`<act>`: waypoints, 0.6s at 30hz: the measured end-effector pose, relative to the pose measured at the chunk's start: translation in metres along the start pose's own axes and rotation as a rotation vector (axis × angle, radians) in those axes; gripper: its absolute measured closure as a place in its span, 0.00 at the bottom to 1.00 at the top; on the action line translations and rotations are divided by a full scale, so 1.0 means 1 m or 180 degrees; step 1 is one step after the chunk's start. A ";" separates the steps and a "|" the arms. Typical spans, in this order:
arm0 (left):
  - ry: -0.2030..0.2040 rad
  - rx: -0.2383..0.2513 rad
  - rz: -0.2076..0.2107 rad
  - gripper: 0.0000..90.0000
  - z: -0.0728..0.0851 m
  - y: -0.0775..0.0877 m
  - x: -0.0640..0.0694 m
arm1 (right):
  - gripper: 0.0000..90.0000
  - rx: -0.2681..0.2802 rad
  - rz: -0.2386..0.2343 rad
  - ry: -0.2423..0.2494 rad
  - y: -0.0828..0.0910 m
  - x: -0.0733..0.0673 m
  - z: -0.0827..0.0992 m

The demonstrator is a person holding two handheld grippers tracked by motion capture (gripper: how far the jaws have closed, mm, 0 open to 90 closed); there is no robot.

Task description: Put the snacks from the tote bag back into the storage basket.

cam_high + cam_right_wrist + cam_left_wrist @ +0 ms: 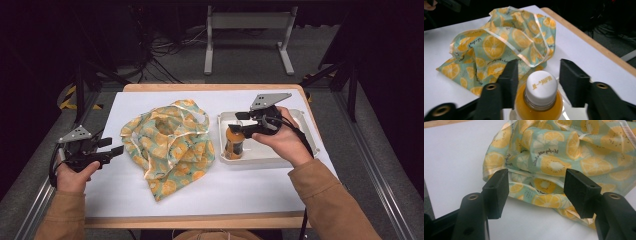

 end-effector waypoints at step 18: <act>-0.0085 0.0011 -0.0026 0.41 0.009 0.009 0.013 | 0.31 0.0324 0.0288 -0.0251 0.069 0.008 0.001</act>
Point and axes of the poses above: each handheld gripper's, and its own axes: y roughly backward along the jaws, z roughly out of its underside, x roughly to its right, the point moved 4 cm from there along -y, roughly forward along the jaws, and after that the axes turned 1 degree about -z, right-handed, at the moved point
